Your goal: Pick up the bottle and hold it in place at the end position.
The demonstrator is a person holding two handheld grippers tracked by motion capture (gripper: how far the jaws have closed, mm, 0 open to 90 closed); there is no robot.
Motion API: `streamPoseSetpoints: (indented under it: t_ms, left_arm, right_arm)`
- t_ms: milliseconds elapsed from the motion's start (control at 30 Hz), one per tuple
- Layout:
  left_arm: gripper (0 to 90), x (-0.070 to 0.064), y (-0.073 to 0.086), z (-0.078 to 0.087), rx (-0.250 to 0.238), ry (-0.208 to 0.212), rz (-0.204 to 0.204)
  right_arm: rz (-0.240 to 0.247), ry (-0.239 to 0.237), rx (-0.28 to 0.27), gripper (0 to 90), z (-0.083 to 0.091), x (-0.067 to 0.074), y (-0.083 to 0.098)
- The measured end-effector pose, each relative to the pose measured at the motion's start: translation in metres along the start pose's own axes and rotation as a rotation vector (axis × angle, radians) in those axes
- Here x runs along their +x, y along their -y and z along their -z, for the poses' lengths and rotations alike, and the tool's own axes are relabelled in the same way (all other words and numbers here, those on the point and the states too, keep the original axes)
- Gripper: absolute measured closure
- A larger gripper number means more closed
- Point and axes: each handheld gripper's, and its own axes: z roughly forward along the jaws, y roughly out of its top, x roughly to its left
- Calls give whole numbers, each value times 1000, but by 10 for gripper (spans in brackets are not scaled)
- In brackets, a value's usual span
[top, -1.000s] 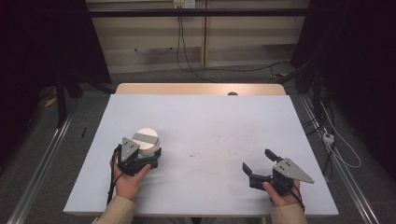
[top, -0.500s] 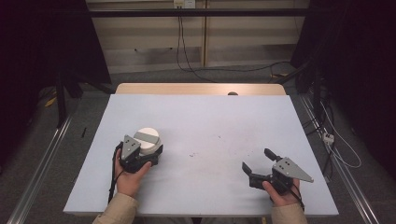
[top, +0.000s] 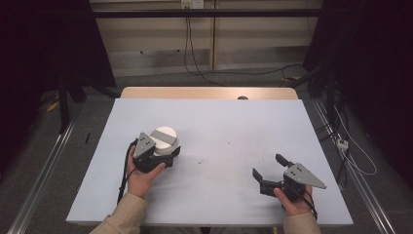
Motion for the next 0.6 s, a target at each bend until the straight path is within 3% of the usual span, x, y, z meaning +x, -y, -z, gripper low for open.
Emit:
streamPoseSetpoints:
  t_ms: [133,600]
  left_arm:
    - [184,-1,-4,-7,5,17,-13]
    - [184,-1,-14,-29,10,63,6]
  right_arm:
    - [3,0,0,45,0,0,0]
    - [3,2,-2,45,-1,-1,0]
